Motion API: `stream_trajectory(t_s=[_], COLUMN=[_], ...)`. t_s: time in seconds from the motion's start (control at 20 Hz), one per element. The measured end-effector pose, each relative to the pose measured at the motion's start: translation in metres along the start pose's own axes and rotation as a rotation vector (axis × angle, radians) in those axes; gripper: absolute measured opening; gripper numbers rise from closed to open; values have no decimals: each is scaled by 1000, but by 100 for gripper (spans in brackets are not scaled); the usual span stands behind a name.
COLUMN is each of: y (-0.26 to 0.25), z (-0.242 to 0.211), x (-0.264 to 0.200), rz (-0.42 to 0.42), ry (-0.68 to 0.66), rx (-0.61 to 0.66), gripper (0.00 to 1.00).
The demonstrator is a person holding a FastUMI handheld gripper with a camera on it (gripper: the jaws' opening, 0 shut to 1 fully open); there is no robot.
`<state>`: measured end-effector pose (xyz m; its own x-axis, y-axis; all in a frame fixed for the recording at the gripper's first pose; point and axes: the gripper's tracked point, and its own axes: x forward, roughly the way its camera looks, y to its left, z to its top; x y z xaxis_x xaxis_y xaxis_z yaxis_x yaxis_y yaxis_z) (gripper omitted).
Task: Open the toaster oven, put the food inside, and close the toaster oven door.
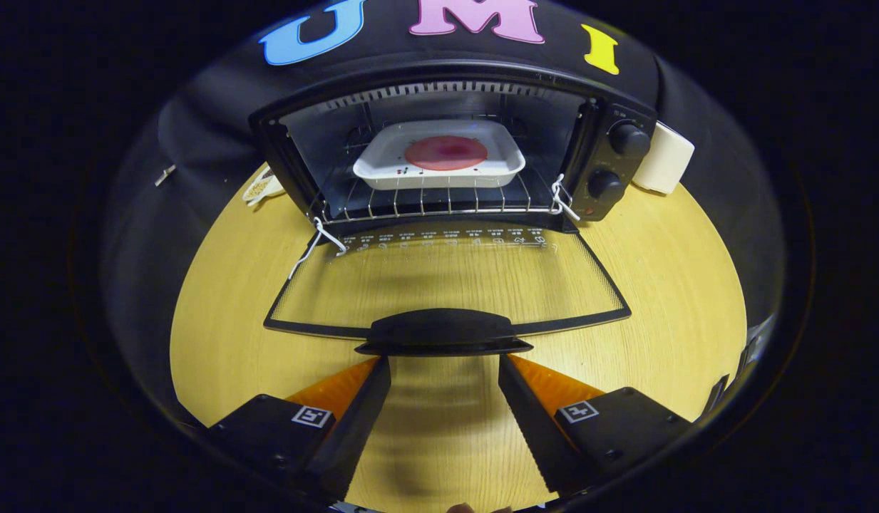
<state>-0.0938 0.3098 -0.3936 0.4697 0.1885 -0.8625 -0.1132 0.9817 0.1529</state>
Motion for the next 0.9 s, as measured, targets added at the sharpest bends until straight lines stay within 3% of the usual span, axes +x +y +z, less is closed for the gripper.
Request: stream_trajectory(t_s=[0.4,0.9], y=[3,1], z=[32,115], x=[-34,-92], rz=[34,49], ry=[-150,-374], rx=[-24,-47], gripper=[99,99])
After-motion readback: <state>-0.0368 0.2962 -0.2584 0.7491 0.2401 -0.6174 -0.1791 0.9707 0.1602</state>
